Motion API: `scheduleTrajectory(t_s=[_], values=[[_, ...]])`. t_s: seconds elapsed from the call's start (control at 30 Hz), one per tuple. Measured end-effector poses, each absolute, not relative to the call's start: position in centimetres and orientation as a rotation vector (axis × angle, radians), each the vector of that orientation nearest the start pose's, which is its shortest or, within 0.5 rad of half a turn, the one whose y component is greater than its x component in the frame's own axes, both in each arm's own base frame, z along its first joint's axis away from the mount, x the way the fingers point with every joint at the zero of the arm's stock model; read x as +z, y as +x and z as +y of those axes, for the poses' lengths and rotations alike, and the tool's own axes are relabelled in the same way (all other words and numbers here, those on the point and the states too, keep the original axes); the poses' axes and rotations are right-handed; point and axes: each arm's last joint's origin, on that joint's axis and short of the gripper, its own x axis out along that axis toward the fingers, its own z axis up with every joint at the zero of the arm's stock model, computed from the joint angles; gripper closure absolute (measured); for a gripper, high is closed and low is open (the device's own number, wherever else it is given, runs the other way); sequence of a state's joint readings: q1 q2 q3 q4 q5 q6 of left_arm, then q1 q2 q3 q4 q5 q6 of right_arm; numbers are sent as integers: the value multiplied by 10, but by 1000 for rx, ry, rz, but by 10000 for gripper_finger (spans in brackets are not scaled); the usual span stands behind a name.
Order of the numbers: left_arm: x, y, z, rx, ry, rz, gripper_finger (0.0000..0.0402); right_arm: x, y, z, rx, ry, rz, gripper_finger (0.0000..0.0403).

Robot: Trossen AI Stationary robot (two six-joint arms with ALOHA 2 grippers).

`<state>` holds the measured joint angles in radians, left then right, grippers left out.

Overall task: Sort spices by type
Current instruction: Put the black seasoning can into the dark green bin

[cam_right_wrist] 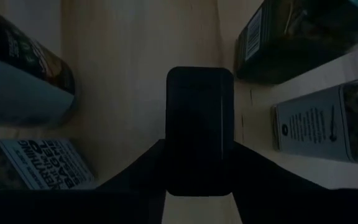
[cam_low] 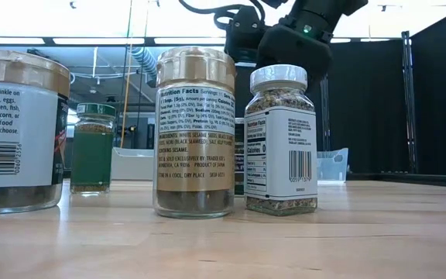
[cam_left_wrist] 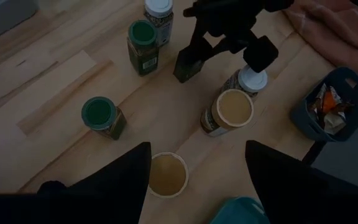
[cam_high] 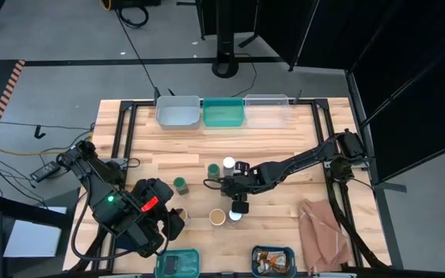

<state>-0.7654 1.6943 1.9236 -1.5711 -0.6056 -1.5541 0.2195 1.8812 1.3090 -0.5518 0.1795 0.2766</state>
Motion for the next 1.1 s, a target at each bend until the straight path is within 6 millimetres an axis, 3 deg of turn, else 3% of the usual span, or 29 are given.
scheduleTrajectory(t_s=[0.33, 0.6, 0.77, 0.97, 1.1], values=[[391, 228, -193, 615, -537, 820, 136, 189, 371, 77, -134, 20, 1090, 262], [391, 231, -190, 608, -478, 810, 136, 236, 359, 64, -144, 47, 957, 262], [398, 236, -170, 583, -372, 826, 136, 264, 349, 54, -159, 70, 873, 262], [413, 245, -137, 617, -294, 745, 136, 281, 341, 51, -183, 65, 816, 262], [424, 251, -125, 570, -247, 683, 136, 285, 338, 52, -197, 56, 800, 262]])
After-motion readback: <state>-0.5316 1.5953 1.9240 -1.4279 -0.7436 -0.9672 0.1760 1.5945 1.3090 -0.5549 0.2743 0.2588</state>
